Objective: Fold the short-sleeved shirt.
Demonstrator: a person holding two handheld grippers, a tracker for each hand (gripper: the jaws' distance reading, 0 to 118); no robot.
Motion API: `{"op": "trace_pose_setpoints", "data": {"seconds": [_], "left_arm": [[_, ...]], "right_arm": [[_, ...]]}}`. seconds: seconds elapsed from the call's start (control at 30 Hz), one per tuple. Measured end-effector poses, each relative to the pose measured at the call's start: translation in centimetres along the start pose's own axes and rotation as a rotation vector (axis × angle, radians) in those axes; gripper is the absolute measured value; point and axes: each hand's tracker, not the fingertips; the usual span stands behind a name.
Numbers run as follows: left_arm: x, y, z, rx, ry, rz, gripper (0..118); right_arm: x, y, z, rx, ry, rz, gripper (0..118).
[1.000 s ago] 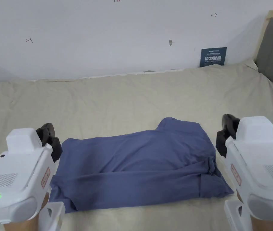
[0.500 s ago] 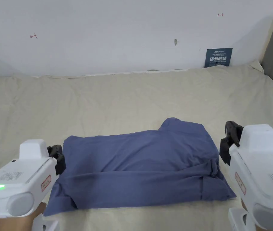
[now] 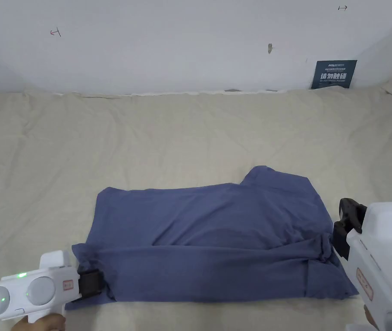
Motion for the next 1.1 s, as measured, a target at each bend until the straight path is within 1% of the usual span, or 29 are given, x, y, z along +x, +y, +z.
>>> {"op": "trace_pose_setpoints", "data": {"seconds": [0.07,0.1,0.13,0.17,0.2,0.23,0.27,0.3,0.33,0.37,0.4,0.43,0.47,0.5,0.57,0.6,0.67,0.7,0.73,0.77,0.8,0.87,0.93,1.0,1.1], "left_arm": [[-0.4,-1.1,-1.0,-0.026,0.008,-0.005,72],[-0.5,-1.6,-1.4,-0.035,0.008,-0.006,70],[-0.4,-2.0,-1.2,0.001,0.018,-0.022,69],[-0.1,-1.9,-0.8,0.019,0.015,-0.033,62],[0.2,-1.9,-0.3,0.017,0.02,-0.041,40],[0.4,-1.8,0.0,0.025,0.019,-0.06,18],[0.5,-1.7,0.2,0.042,0.001,-0.087,7],[0.5,-1.5,0.3,0.045,-0.064,-0.081,7],[0.5,-1.4,0.4,0.038,-0.082,-0.062,7],[0.8,-1.3,0.6,0.036,-0.044,-0.065,7],[0.9,-1.2,1.0,0.075,-0.036,-0.072,7],[0.9,-1.1,1.5,0.109,-0.043,-0.074,7],[1.0,-1.0,2.1,0.116,-0.046,-0.068,7],[1.0,-0.7,2.5,0.123,-0.06,-0.059,7],[1.1,-0.2,3.1,0.139,-0.068,-0.055,7],[1.1,0.0,3.3,0.142,-0.068,-0.061,7],[1.2,0.0,3.4,0.15,-0.063,-0.07,7],[1.2,0.0,3.4,0.147,-0.062,-0.072,7],[1.1,0.0,3.3,0.145,-0.06,-0.071,7],[1.1,-0.1,3.4,0.144,-0.057,-0.068,7],[0.9,-0.3,3.6,0.143,-0.054,-0.064,7],[0.5,-0.6,3.8,0.145,-0.053,-0.053,7],[0.1,-1.0,4.2,0.144,-0.055,-0.037,7],[-0.2,-1.5,4.8,0.15,-0.063,-0.015,7],[-0.7,-2.8,5.8,0.144,-0.062,-0.01,7]], "right_arm": [[0.0,-0.5,-0.5,-0.021,-0.001,-0.001,1],[0.2,-0.8,-0.9,-0.036,-0.002,-0.002,1],[0.3,-1.1,-1.3,-0.055,-0.002,-0.001,2],[0.4,-1.6,-1.8,-0.084,-0.001,-0.006,2],[0.6,-2.1,-2.3,-0.123,0.005,-0.028,4],[1.0,-2.7,-3.0,-0.16,0.011,-0.051,11],[1.5,-3.6,-3.8,-0.208,0.008,-0.077,24],[1.8,-4.5,-4.5,-0.248,0.013,-0.108,48],[2.1,-5.3,-5.2,-0.294,0.008,-0.122,68],[2.6,-6.3,-6.2,-0.351,0.0,-0.135,85],[2.9,-7.5,-7.2,-0.405,-0.014,-0.148,85],[3.1,-8.5,-8.1,-0.467,-0.032,-0.144,90],[3.3,-9.6,-9.1,-0.511,-0.049,-0.155,100],[3.5,-10.7,-9.8,-0.54,-0.059,-0.15,107],[3.6,-12.6,-11.3,-0.598,-0.049,-0.135,102],[3.6,-13.2,-11.9,-0.627,-0.045,-0.12,96],[3.6,-14.2,-12.6,-0.678,-0.028,-0.137,75],[3.6,-14.7,-12.7,-0.697,-0.009,-0.157,57],[3.7,-15.0,-12.5,-0.695,0.016,-0.186,46],[3.7,-14.6,-11.7,-0.646,0.019,-0.206,36],[3.6,-14.2,-11.2,-0.645,0.008,-0.19,16],[3.8,-13.6,-10.4,-0.618,0.021,-0.164,16],[4.1,-12.8,-8.8,-0.573,0.017,-0.154,16],[4.8,-12.0,-7.0,-0.546,0.024,-0.159,16],[5.7,-11.4,-4.1,-0.52,0.023,-0.19,16]]}}
